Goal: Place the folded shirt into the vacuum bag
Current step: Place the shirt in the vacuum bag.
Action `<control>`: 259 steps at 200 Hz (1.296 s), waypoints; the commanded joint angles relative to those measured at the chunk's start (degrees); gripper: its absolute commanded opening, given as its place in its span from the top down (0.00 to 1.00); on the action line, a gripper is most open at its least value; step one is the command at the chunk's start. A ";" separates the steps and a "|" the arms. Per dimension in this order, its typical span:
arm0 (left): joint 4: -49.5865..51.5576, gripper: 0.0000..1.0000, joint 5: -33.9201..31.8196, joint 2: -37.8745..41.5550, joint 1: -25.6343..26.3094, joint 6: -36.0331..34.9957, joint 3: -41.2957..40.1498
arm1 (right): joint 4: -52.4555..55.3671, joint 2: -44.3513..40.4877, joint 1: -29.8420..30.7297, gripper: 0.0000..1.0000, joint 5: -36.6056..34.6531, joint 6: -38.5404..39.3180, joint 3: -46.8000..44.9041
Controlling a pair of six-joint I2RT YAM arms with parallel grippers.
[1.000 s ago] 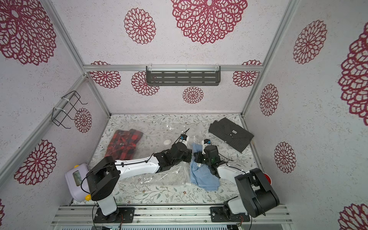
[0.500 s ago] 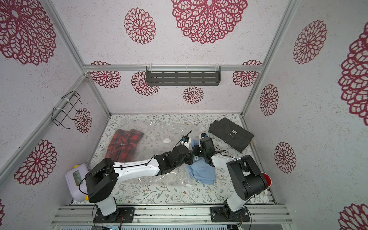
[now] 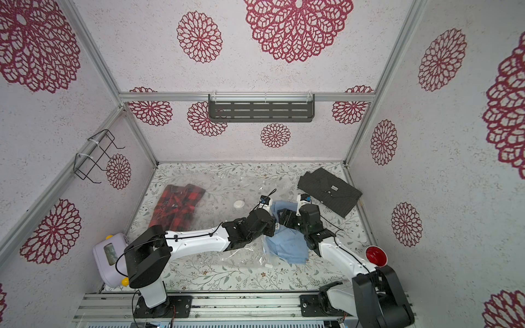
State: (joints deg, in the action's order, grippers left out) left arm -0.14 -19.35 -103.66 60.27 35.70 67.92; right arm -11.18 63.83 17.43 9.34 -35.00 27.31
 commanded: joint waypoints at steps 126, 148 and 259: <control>16.07 1.00 -1.26 -12.14 0.55 -0.77 14.92 | -3.09 -5.41 -12.36 0.55 11.53 -0.78 -16.29; 16.05 1.00 -0.69 -12.32 0.84 -0.50 15.00 | -4.96 -4.83 -12.00 0.82 13.57 -2.15 -15.45; 18.04 1.00 -1.39 -11.50 2.14 -0.97 17.42 | -9.84 3.00 -3.29 1.00 9.20 -6.83 -8.54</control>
State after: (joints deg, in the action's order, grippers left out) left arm 17.87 -20.64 -115.66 60.82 34.76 84.07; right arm -18.65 66.08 13.52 20.47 -40.88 15.88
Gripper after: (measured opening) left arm 0.041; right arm 0.067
